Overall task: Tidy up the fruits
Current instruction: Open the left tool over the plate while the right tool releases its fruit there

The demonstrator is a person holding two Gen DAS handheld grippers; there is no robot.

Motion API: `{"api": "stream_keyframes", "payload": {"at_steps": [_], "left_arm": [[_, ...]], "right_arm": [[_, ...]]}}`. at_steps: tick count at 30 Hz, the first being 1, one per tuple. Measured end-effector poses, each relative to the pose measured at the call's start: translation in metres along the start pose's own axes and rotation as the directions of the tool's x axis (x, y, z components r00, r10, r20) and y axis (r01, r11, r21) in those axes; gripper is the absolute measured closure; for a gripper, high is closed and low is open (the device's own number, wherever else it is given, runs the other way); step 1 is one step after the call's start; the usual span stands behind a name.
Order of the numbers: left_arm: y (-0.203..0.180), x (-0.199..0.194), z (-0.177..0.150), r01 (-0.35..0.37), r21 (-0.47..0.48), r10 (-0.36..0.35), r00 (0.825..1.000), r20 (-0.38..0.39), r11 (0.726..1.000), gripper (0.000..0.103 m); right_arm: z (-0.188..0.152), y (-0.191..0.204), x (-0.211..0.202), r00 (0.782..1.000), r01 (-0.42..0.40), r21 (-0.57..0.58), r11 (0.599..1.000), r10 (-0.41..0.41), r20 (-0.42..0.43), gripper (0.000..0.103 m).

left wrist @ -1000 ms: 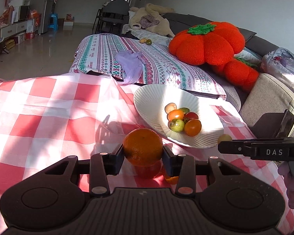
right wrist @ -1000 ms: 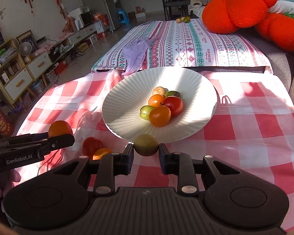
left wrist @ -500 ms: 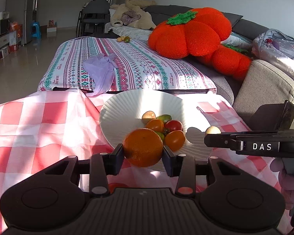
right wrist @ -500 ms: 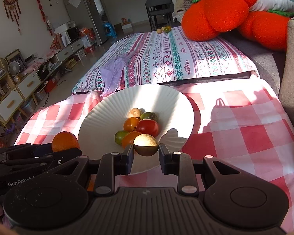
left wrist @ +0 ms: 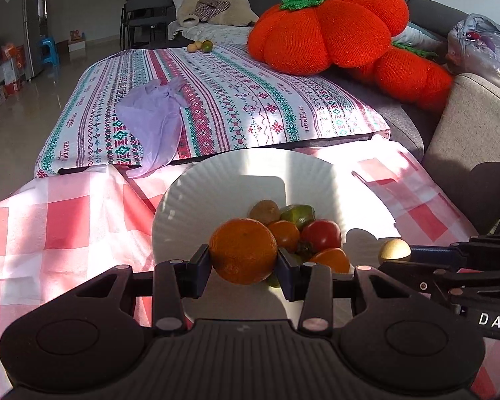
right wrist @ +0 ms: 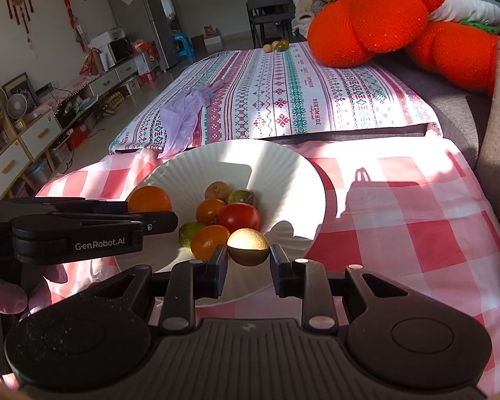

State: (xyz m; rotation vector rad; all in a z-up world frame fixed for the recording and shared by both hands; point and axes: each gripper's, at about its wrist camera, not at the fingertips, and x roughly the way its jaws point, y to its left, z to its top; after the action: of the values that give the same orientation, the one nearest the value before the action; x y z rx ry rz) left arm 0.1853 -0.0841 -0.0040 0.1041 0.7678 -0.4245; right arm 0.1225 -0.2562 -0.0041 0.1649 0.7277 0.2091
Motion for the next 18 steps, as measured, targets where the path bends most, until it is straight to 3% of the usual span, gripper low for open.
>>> {"api": "stream_keyframes", "payload": {"at_steps": [13,18], "left_arm": [[0.005,0.009,0.004,-0.006,0.007,0.006,1.000,-0.016,1.000,0.047],[0.005,-0.004,0.001,0.015,-0.022,-0.015,1.000,0.015,1.000,0.043]], "right_arm": [[-0.001,-0.003,0.001,1.000,0.010,-0.001,1.000,-0.010,0.000,0.078],[0.002,-0.008,-0.001,1.000,-0.025,0.046,0.999,0.025,0.003,0.071]]}}
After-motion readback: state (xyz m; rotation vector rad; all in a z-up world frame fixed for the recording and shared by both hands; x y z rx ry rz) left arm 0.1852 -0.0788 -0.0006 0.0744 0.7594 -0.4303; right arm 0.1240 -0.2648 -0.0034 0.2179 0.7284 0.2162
